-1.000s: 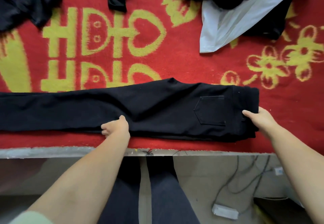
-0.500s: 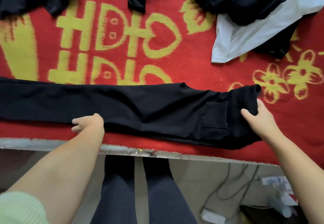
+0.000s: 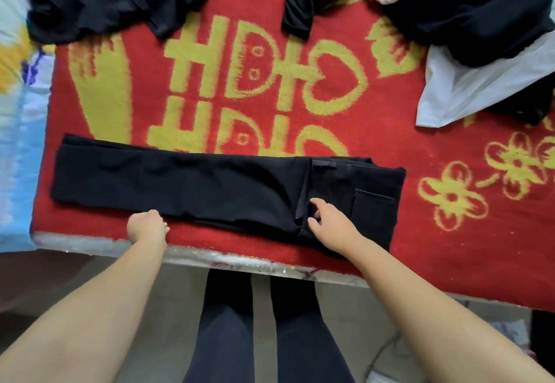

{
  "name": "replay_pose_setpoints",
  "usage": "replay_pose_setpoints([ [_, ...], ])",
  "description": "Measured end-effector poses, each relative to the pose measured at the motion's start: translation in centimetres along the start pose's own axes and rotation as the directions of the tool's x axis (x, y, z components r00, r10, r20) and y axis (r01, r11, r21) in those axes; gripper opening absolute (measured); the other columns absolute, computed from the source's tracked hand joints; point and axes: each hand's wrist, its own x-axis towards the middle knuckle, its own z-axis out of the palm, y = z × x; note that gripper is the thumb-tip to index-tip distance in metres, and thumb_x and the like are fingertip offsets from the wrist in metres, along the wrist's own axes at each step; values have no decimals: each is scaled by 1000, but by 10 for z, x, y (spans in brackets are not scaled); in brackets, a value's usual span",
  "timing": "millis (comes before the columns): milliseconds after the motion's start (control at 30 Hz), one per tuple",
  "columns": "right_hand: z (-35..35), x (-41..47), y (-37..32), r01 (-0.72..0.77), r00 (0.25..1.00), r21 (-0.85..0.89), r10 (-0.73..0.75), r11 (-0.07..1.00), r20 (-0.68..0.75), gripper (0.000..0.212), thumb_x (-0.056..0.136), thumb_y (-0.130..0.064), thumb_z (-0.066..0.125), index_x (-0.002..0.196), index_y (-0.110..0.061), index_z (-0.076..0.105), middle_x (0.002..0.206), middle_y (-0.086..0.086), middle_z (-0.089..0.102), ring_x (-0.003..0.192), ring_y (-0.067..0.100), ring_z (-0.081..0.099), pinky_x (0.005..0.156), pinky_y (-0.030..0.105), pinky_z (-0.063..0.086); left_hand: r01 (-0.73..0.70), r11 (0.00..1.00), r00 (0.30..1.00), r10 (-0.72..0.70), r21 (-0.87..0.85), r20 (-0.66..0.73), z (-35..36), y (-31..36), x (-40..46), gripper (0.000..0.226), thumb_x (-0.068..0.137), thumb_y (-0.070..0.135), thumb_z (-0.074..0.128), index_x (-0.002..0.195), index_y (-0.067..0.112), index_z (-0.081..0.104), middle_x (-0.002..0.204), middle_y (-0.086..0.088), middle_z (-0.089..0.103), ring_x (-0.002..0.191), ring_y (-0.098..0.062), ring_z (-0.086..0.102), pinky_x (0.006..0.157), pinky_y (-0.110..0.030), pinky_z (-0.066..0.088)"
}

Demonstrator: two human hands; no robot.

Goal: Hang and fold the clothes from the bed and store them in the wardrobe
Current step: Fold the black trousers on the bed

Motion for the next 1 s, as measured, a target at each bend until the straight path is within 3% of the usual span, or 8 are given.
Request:
replay_pose_setpoints([
  [67, 0, 1, -4, 10, 997, -18, -11, 1000, -80, 42, 98, -21, 44, 139, -14, 44, 122, 8, 57, 111, 27, 57, 91, 35, 44, -170, 973, 975, 189, 156, -120, -19, 19, 18, 16, 93, 14, 45, 94, 5, 58, 114, -24, 61, 91, -30, 54, 80, -38, 45],
  [167, 12, 2, -28, 91, 988, -41, -96, 995, -119, 31, 96, -16, 45, 124, -16, 56, 107, 2, 61, 98, 24, 60, 82, 34, 45, -343, 863, 887, 428, 371, -176, -42, 42, 40, 37, 92, 15, 52, 128, 4, 51, 134, -23, 47, 119, -39, 47, 98, -42, 38],
  [333, 51, 29, -108, 179, 983, -99, -175, 979, 51, 46, 96, -17, 47, 142, -18, 42, 128, 5, 50, 119, 24, 51, 93, 34, 44, -262, 837, 933, 347, 480, -95, -80, 63, 79, 61, 94, 16, 52, 149, 7, 27, 157, -14, 19, 144, -32, 19, 114, -44, 24],
  [433, 73, 47, -154, 88, 992, -216, -66, 972, 108, 59, 94, -24, 51, 148, -20, 28, 135, 13, 37, 124, 32, 39, 95, 38, 44, -330, 761, 934, 351, 558, 74, -106, 66, 108, 60, 94, 22, 55, 147, 4, 31, 153, -18, 28, 139, -36, 29, 112, -48, 30],
  [600, 87, 45, -164, 43, 997, -376, -17, 926, 71, 58, 94, -21, 52, 146, -19, 27, 128, 9, 39, 118, 30, 41, 83, 38, 48, -466, 683, 867, 481, 562, 135, -127, 84, 139, 49, 94, 35, 58, 132, 7, 44, 126, -18, 57, 118, -39, 51, 97, -49, 42],
  [667, 84, 42, -160, 63, 997, -391, -41, 918, 65, 56, 94, -19, 49, 146, -19, 28, 126, 7, 42, 117, 29, 43, 83, 37, 47, -607, 653, 784, 586, 452, 206, -125, 99, 143, 39, 98, 29, 52, 126, 4, 50, 121, -20, 61, 112, -39, 55, 89, -43, 43],
  [800, 94, 40, -176, 81, 996, -369, -61, 926, 65, 56, 93, -15, 47, 146, -19, 29, 123, 6, 43, 114, 29, 44, 83, 36, 47, -752, 508, 589, 804, 419, 83, -138, 128, 159, 26, 98, 29, 46, 112, 10, 56, 95, -25, 65, 87, -46, 58, 68, -42, 41],
  [1000, 100, 44, -185, 37, 996, -375, -6, 926, 84, 55, 94, -17, 47, 145, -19, 29, 124, 8, 42, 116, 29, 43, 81, 37, 46, -493, 605, 824, 555, 625, 112, -134, 98, 182, 31, 100, 28, 48, 115, 1, 47, 117, -30, 53, 107, -48, 51, 85, -53, 42],
])
